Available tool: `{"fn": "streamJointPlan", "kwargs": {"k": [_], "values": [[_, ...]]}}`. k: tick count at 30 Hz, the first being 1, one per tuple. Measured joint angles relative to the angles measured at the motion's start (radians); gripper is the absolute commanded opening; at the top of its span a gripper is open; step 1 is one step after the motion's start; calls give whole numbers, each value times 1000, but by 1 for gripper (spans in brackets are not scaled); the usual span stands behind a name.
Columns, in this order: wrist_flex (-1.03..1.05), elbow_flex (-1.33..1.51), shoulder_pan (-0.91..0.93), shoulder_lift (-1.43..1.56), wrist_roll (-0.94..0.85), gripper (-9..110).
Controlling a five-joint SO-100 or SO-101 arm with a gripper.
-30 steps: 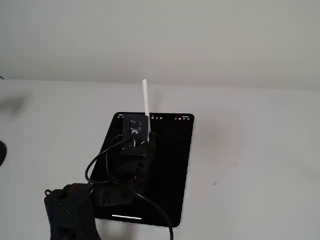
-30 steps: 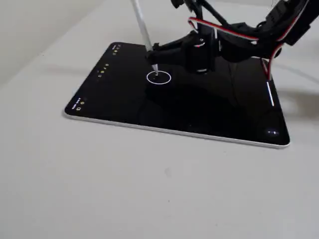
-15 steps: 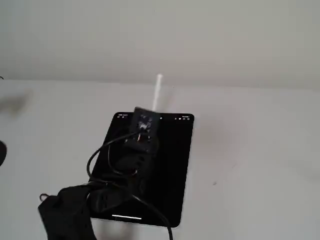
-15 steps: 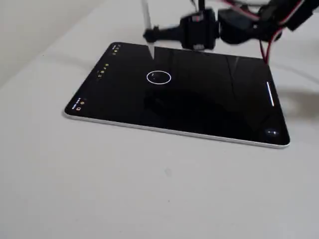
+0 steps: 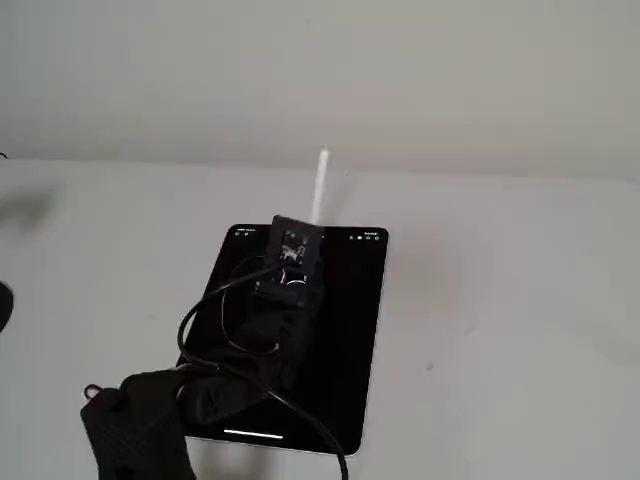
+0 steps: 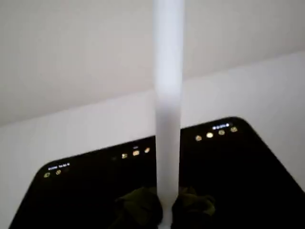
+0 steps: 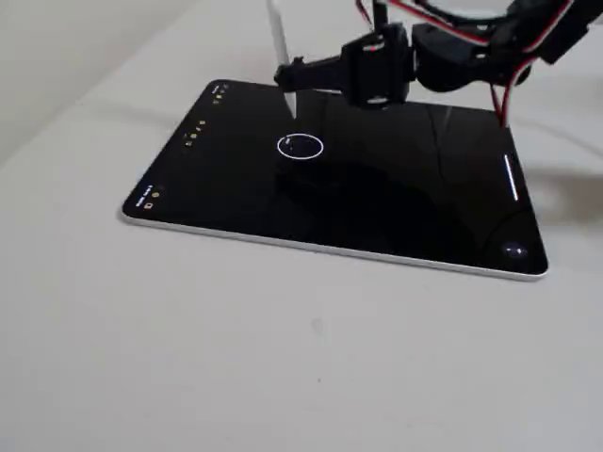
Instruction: Draw 2 dots in a circle representing the eyes of a stickman
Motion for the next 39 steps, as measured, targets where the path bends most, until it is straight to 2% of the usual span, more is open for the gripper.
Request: {"fn": "streamJointPlan", "kwargs": {"k": [26,29,39], "values": [[-41,0,-8,-61,-71,0],[37,0,-8,-6,20,0],[522,-44,12,331,535,0]]}}
